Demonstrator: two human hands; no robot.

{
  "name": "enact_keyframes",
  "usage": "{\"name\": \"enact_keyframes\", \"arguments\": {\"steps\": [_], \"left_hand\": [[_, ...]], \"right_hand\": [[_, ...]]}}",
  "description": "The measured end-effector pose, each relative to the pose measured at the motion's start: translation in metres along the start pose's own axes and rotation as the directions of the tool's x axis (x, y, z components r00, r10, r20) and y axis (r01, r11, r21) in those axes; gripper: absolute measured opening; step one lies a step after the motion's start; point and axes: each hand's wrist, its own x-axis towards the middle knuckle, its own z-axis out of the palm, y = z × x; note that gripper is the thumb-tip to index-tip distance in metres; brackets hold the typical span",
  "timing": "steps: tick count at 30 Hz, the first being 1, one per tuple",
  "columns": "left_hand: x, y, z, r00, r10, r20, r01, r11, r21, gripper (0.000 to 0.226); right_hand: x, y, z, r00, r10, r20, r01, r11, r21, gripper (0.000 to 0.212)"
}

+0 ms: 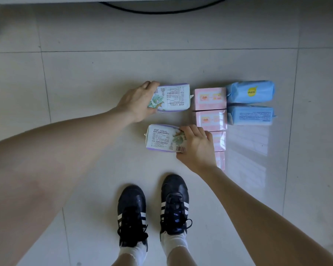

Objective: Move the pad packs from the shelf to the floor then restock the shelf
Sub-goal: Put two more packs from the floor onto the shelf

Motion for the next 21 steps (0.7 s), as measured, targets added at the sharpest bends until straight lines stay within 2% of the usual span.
{"name": "enact_keyframes", "arguments": {"steps": [5,9,21], "left_hand": [[-0.023,-0.004,-0.005,1.000,-0.014,0.016,0.014,1.000,0.005,0.060],[-0.047,-0.006,-0.018,0.998,-0.055,0.019,0.054,0.998,0.009,0.058],[-0.136,0.018,-0.090,0.987,-0.161,-0.027,0.159,0.985,-0.060,0.057]], "right_hand": [[-0.011,-0.006,-0.013,0.992,0.081,0.098,-0.097,0.980,0.175,0.059],[-0.024,-0.015,-0.026,0.987,0.113,0.118,-0.142,0.951,0.274,0.058],[-0.083,-0.058,-0.105,0.981,0.089,0.174,-0.144,0.932,0.332,0.061]]}}
